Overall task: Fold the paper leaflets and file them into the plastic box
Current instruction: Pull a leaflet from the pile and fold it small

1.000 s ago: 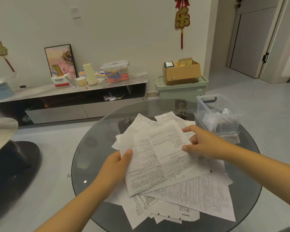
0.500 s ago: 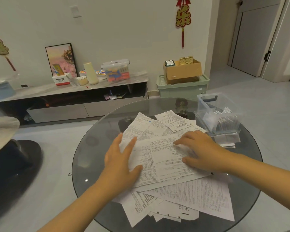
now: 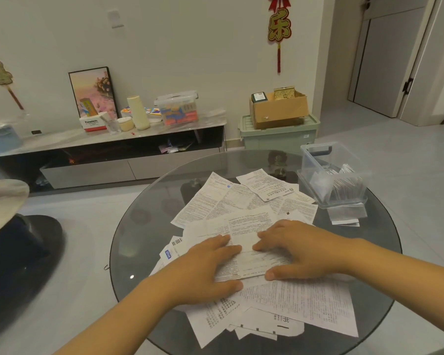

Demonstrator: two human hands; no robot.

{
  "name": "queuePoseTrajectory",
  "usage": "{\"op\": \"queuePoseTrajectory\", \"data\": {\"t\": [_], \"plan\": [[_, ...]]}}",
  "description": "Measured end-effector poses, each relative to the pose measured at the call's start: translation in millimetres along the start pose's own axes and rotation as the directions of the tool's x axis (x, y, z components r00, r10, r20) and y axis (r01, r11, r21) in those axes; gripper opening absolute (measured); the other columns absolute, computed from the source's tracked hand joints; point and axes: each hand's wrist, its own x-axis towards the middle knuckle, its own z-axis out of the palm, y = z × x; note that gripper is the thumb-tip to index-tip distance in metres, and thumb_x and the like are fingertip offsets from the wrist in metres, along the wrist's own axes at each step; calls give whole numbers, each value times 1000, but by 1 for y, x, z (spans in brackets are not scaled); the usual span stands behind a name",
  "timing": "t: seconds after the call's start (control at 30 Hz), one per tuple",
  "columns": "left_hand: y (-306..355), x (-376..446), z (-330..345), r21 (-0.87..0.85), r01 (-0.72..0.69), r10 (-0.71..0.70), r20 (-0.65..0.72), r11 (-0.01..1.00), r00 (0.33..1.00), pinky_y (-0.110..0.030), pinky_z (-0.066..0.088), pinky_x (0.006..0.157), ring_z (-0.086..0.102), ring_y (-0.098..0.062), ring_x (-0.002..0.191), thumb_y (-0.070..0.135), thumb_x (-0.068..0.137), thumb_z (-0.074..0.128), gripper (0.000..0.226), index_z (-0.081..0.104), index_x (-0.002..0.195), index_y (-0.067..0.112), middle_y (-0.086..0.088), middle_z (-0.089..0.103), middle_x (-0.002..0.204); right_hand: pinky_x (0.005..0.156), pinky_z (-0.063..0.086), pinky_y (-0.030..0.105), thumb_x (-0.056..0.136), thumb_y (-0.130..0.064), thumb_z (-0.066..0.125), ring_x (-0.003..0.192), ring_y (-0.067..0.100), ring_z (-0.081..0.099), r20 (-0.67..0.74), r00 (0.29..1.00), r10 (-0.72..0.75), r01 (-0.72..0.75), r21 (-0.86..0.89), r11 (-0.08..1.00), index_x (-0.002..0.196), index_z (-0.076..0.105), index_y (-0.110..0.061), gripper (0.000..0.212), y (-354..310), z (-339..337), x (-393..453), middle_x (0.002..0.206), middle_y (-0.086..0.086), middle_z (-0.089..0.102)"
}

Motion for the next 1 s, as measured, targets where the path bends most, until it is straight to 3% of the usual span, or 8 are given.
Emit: {"op": "queuePoseTrajectory", "data": {"t": [0.13, 0.23, 0.3, 0.37, 0.57, 0.67, 0.87, 1.0], "plan": [[7, -1, -11, -11, -21, 21, -12, 1000, 1000, -20, 16, 111, 20, -4, 141, 51, 94, 43, 52, 36, 143, 35, 15, 25, 153, 101, 39, 30, 85, -63, 48, 121, 7, 45, -13, 1000, 3, -3, 25, 1000, 132, 48, -38, 53, 2, -5, -1, 133, -16, 51], [11, 0, -19, -112, -15, 7, -68, 994, 998, -29, 41, 90, 55, -12, 102, 41, 100, 34, 32, 61, 102, 24, 9, 62, 107, 79, 48, 33, 84, -66, 47, 90, 7, 57, -41, 999, -10, 13, 70, 997, 105, 60, -37, 37, 2, -4, -2, 97, -16, 62], [11, 1, -22, -98, 3, -13, -105, 995, 994, -30, 41, 67, 49, -11, 68, 37, 100, 34, 35, 50, 74, 20, 7, 52, 72, 65, 44, 30, 85, -60, 50, 76, 11, 55, -81, 996, 29, -22, 81, 996, 84, 56, -34, 27, 2, -3, -2, 81, -8, 62], [11, 3, -26, -73, 30, -40, -139, 997, 990, -25, 34, 57, 41, -9, 58, 36, 101, 33, 38, 43, 68, 20, 6, 46, 63, 59, 36, 26, 89, -46, 53, 72, 14, 53, -134, 986, 96, -80, 123, 989, 82, 58, -21, 26, 3, -5, 0, 79, 0, 63], [11, 9, -46, 102, 102, -64, -326, 990, 943, -26, 35, 58, 45, -9, 63, 41, 100, 32, 34, 54, 86, 19, 7, 54, 69, 57, 37, 20, 83, -42, 65, 66, 7, 51, -203, 924, 325, -199, 473, 858, 79, 61, -18, 24, 13, -15, 5, 76, -7, 60], [13, 13, -54, 150, 154, -77, -425, 977, 902, -26, 42, 70, 57, -10, 83, 41, 98, 41, 20, 54, 108, 30, 12, 65, 94, 55, 35, 18, 84, -42, 65, 67, 5, 50, -214, 891, 400, -241, 523, 818, 81, 59, -22, 21, 16, -10, 9, 77, -9, 57], [11, 22, -48, 153, 134, -49, -464, 979, 885, -27, 34, 97, 53, -8, 113, 49, 92, 49, 47, 40, 136, 33, 14, 54, 129, 54, 32, 17, 89, -35, 60, 64, 1, 45, -258, 869, 422, -215, 569, 793, 76, 52, -26, 19, 16, -5, 17, 72, -13, 51], [8, 20, -47, -21, 163, -157, -427, 986, 890, -27, 41, 92, 53, -10, 111, 53, 80, 64, 69, 32, 139, 39, 14, 53, 128, 63, 40, 21, 93, -35, 55, 79, 9, 53, -244, 874, 419, -220, 571, 791, 94, 57, -19, 17, 23, -5, 19, 88, -6, 61]]}}
